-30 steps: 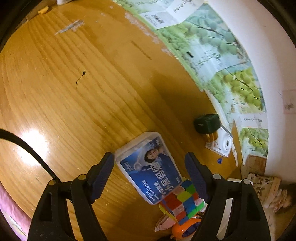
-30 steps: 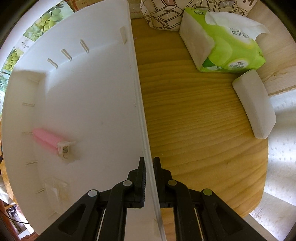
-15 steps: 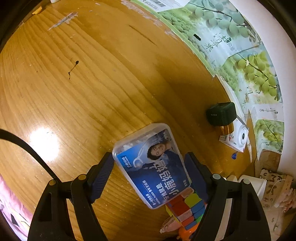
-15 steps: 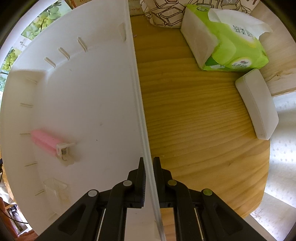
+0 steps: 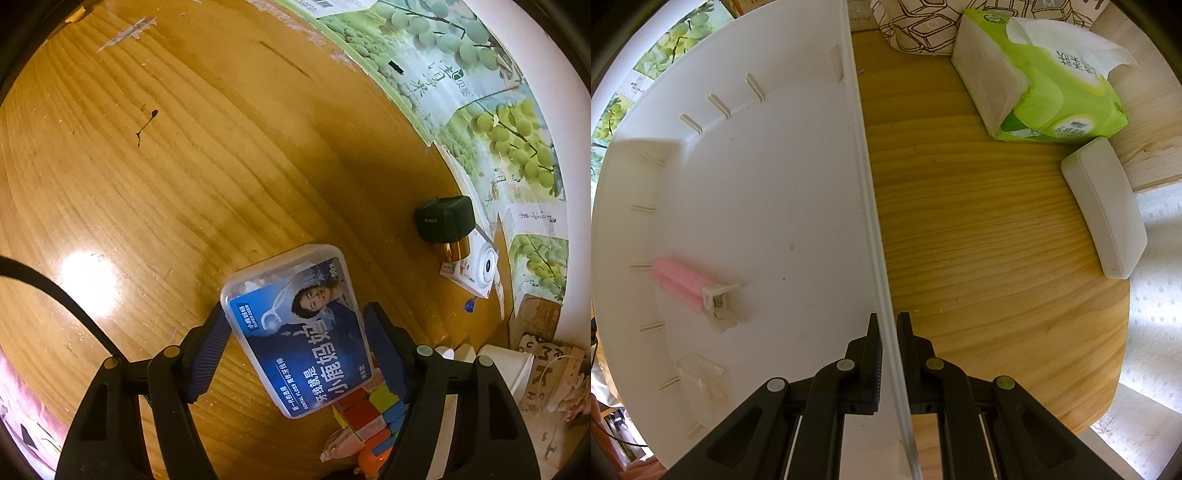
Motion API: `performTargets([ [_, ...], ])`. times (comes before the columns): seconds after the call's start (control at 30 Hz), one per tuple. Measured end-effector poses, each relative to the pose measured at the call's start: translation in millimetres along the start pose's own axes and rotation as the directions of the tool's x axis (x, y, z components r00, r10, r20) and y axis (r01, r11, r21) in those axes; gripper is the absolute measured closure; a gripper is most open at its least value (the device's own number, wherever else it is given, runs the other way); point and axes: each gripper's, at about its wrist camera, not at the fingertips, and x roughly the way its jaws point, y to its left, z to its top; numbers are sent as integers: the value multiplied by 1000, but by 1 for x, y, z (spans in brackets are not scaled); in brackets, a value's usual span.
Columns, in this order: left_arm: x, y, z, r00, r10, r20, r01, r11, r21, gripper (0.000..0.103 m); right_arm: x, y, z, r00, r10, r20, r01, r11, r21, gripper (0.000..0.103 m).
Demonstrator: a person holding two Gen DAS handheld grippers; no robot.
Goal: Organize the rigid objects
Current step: 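Lift the floss box with the left tool, carry it over the bin, release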
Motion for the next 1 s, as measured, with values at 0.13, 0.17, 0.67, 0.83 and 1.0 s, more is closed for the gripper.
performTargets([
  [0.13,-1,4,-6,1000,6,-5,-5,1000,9,28,-3,3,-1,1000,0,4,0,1000,-1,95],
  [0.17,-1,5,-8,1000,9,-3,-9,1000,11,28,-3,2,-1,1000,0,5,0,1000,-3,95],
  [0.67,-5,35,-71,999,41,-36,-39,998,49,29,-7,7,-10,999,18,38,-16,999,-41,95],
  [0.83,-7,42,-94,998,38,-44,-35,997,66,29,-8,6,-14,998,32,46,-29,998,-62,95],
  [1.0,-12,39,-117,999,46,-28,-43,995,93,29,-11,7,-18,998,41,54,-37,996,-83,95],
])
